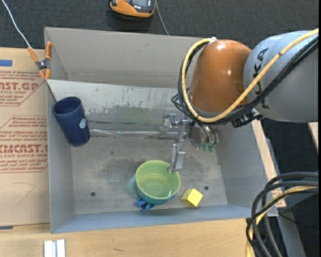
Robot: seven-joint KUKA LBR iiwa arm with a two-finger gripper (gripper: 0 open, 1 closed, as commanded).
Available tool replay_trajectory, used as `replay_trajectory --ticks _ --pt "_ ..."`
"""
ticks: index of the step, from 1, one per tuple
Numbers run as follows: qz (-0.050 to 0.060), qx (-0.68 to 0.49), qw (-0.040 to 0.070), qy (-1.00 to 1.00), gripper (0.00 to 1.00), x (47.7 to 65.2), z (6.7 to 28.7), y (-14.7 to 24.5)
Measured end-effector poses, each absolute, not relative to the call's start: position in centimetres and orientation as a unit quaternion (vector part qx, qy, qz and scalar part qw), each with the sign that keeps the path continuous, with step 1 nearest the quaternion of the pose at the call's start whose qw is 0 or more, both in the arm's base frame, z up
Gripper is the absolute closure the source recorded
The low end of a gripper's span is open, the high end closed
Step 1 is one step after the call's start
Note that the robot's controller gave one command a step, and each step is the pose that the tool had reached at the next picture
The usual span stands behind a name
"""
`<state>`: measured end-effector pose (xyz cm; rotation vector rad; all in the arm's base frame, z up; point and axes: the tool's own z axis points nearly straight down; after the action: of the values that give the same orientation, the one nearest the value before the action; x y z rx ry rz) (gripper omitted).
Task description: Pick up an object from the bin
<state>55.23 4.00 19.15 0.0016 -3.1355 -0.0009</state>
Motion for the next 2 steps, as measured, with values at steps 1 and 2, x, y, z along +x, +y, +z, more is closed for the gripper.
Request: replay_trajectory --ticks 1,2 --pt "0.0 0.038 0.006 -0.999 0.0 56.34 8.3 5.11" --pt "-0.001 0.038 0.002 -0.999 1.0 56.53 8.76 5.12"
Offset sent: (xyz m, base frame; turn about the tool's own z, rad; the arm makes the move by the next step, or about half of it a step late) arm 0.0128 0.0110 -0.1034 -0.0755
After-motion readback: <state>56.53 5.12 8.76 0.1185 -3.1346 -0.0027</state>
